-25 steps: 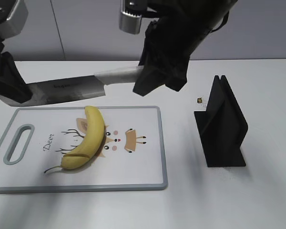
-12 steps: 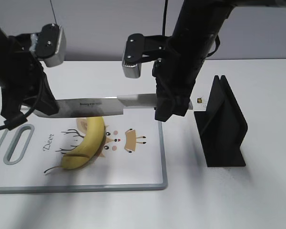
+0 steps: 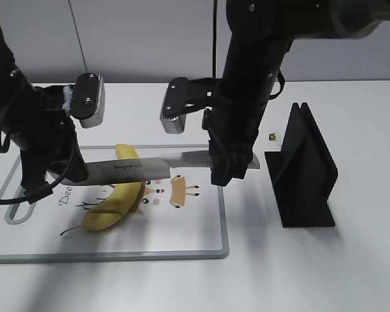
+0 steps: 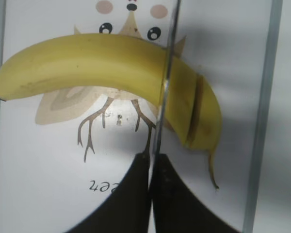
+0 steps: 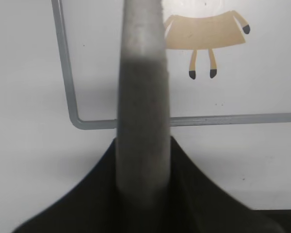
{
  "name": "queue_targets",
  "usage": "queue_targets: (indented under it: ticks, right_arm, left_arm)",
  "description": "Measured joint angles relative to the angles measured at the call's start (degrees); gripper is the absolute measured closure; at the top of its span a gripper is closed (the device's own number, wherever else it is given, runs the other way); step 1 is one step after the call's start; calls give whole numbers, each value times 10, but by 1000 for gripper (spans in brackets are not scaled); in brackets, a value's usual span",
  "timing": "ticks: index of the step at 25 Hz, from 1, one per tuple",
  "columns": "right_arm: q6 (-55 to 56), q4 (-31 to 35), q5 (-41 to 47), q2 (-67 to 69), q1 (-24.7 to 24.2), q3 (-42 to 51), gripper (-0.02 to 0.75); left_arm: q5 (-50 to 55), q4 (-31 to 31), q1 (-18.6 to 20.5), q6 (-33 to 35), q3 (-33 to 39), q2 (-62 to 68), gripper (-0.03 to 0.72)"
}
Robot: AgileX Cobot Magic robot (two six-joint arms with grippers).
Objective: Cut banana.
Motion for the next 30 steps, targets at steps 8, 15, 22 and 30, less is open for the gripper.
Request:
queue_targets:
  ticks: [8,15,22,30]
  right_arm:
    - [39,-31,-2,18,20,0,572]
    - [38,-37,-13,23,21,0,567]
    - [38,-44,-21,40,21,0,566]
    - [37,-43,-22,58,21,0,563]
  left_arm:
    - [-9,9,0,-2,12,1,696]
    - [-62,-8,0,-5,60,1,696]
    - [-83,-6,-2,-5,68,1,696]
    - [-83,-9,-2,-5,68,1,696]
